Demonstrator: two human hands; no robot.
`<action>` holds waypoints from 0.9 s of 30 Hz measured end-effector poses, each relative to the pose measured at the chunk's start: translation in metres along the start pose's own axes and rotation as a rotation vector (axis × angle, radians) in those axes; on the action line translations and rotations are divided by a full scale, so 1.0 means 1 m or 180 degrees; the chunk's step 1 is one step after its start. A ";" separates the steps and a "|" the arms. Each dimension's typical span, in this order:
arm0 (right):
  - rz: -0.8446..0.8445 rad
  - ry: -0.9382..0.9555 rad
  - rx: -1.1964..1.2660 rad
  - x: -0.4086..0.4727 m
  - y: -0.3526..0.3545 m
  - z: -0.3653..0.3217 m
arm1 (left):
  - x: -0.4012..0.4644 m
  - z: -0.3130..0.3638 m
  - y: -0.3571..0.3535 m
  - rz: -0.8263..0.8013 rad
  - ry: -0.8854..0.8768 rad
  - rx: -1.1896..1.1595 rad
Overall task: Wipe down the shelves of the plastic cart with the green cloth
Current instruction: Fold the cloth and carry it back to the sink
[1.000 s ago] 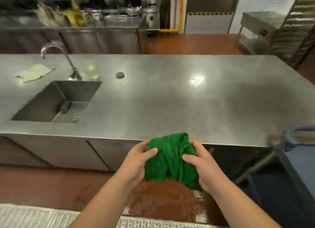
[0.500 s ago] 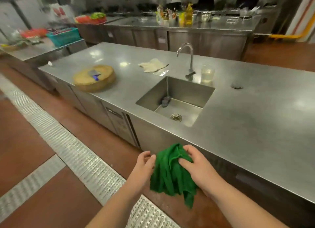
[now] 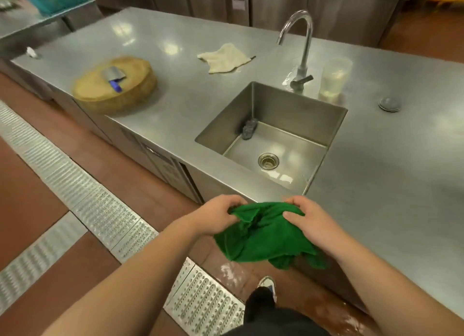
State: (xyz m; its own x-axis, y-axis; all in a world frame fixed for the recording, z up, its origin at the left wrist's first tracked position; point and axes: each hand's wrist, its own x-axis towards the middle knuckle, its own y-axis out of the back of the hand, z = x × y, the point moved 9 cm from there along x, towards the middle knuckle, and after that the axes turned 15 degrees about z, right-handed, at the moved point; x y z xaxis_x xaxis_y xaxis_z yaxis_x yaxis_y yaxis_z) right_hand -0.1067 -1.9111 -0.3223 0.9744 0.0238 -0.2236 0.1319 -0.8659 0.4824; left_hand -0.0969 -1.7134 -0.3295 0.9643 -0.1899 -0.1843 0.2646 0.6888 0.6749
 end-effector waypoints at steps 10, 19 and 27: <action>0.0056 -0.0158 -0.1520 0.129 -0.062 0.019 | 0.131 -0.097 0.061 -0.0210 0.0317 0.0964; -0.0157 -0.1138 -0.1472 0.180 -0.098 0.033 | 0.232 -0.148 0.082 -0.0745 0.0070 0.1052; 0.1531 -0.1283 -0.2643 0.191 -0.106 0.040 | 0.249 -0.150 0.078 0.0450 -0.1256 0.1209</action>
State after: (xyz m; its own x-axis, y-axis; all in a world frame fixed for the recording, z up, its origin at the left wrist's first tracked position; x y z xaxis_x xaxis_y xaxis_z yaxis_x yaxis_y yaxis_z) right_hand 0.0582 -1.8345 -0.4499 0.8444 -0.5338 -0.0460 -0.0217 -0.1199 0.9925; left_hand 0.1644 -1.6022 -0.4303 0.8975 -0.4116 0.1584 0.0436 0.4401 0.8969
